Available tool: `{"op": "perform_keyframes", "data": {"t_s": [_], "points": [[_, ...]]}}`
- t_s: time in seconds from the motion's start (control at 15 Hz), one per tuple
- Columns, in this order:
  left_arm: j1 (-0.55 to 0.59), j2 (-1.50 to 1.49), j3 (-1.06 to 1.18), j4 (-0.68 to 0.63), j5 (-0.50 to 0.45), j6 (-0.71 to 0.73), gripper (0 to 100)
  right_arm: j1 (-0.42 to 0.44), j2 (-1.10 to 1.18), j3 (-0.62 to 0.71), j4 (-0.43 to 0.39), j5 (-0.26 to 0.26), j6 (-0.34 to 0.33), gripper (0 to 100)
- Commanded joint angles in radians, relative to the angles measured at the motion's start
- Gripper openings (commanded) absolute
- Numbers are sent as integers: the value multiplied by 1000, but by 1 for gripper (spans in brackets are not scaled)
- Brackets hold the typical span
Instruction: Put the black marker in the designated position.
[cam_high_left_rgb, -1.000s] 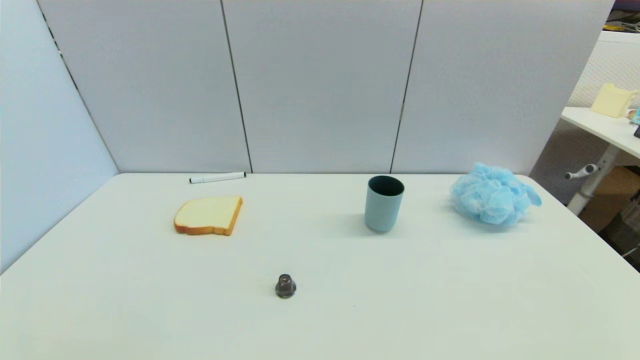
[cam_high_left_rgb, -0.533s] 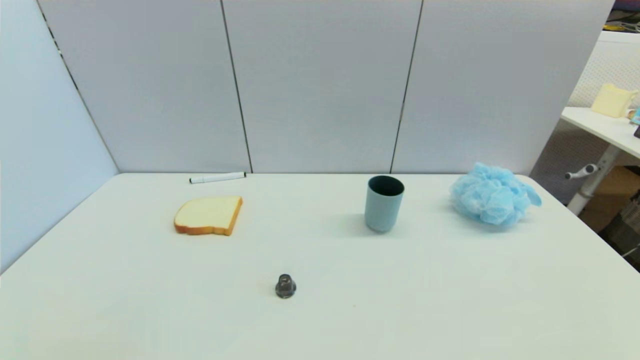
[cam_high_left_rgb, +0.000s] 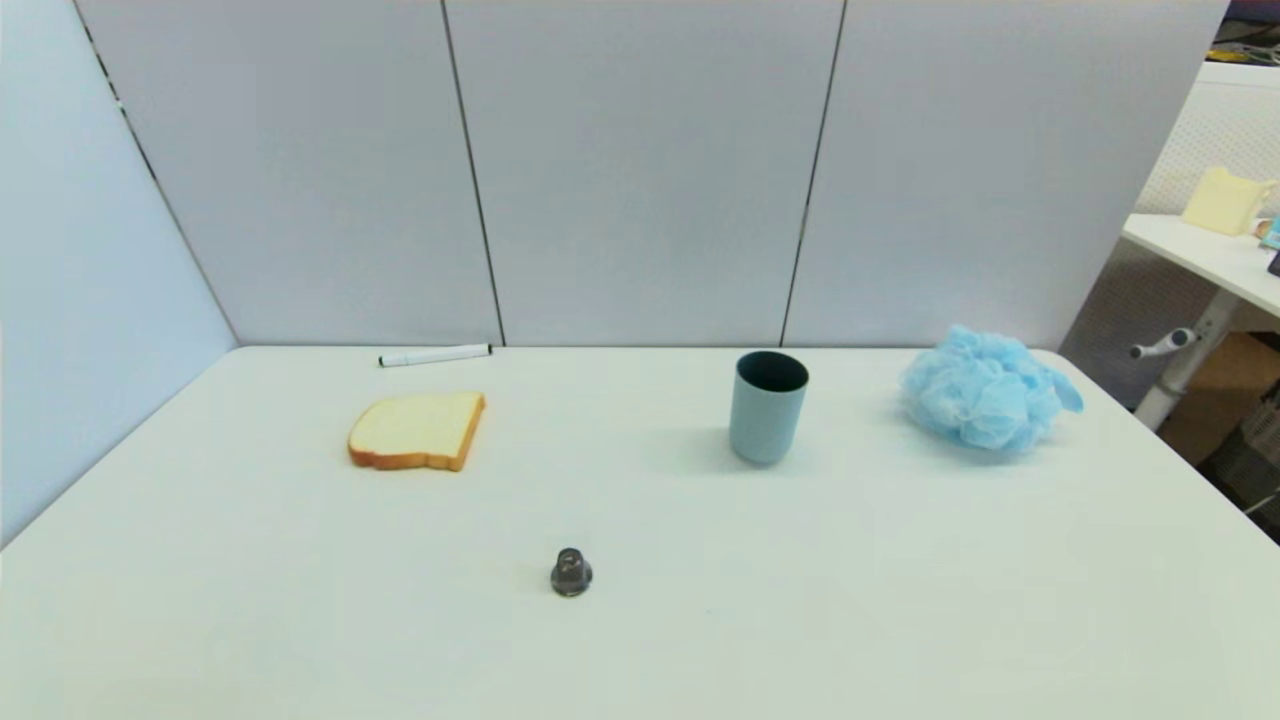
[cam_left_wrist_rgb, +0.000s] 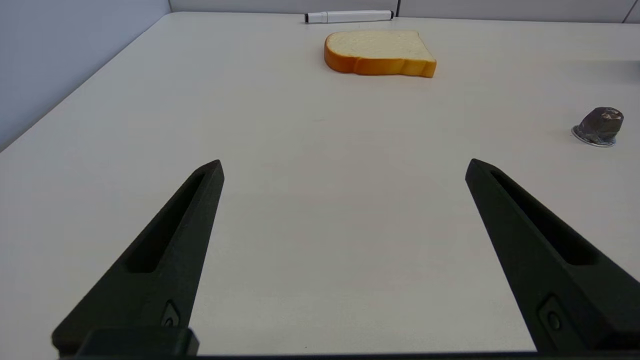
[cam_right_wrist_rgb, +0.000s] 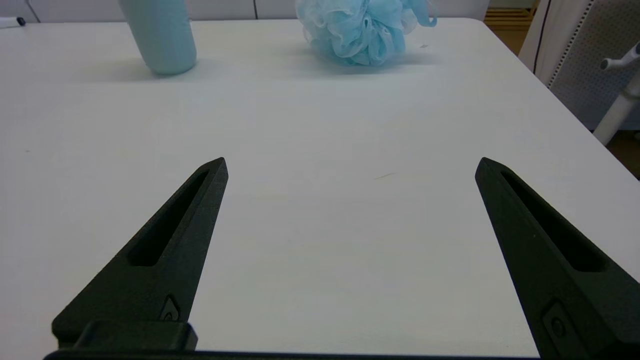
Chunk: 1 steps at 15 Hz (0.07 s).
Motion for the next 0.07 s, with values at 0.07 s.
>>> {"op": "perform_keyframes", "data": {"t_s": [0.07], "points": [[0,2,0,1,0,0,100,0,0,1,0,0,1,100]]}}
